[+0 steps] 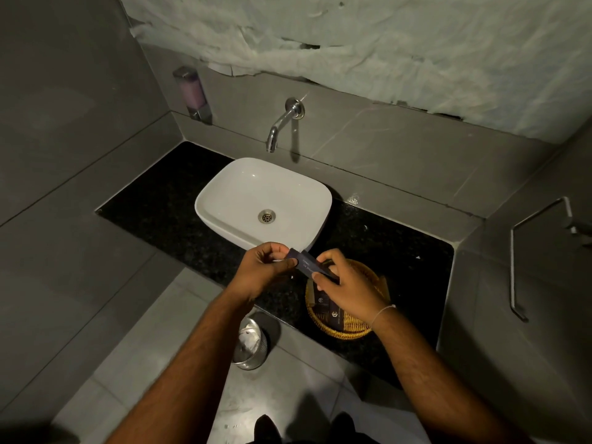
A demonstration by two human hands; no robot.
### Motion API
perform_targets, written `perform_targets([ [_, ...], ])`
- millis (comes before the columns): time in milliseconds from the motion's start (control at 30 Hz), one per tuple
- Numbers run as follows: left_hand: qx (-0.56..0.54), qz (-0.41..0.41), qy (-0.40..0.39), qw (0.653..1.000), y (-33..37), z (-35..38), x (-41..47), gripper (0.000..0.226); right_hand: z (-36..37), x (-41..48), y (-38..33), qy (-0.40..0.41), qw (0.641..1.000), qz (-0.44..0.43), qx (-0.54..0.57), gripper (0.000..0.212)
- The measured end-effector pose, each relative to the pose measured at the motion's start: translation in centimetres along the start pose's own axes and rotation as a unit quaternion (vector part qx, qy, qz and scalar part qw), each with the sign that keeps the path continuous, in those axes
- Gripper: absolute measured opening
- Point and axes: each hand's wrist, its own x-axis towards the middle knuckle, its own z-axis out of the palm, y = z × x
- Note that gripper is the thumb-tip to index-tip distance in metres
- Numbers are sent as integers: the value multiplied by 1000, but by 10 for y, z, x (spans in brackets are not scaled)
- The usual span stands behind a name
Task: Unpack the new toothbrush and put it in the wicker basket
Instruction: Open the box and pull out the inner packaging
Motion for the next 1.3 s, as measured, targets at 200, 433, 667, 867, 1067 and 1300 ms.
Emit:
perform_targets([
  [200, -4, -20, -14, 1000, -18, 6, 3, 25, -11, -8, -23, -78, 993, 70, 60, 28],
  [433, -118, -85, 77, 986, -26, 6, 13, 14, -36, -19, -32, -208, 908, 140, 335, 34],
  [667, -201, -137, 63, 968, -16, 23, 18, 11, -19, -24, -26, -45, 969, 63, 233, 35],
  [867, -228, -140, 55, 962, -12, 44, 25, 26, -3, -12, -28, 120, 962, 9, 246, 16],
  [1067, -280, -197, 36, 939, -15, 62, 37, 17, -10, -7, -15, 138, 969, 3, 205, 18],
  [1300, -338, -260, 40, 904, -32, 71, 44, 34, -23, -3, -18, 120, 981, -19, 150, 24],
])
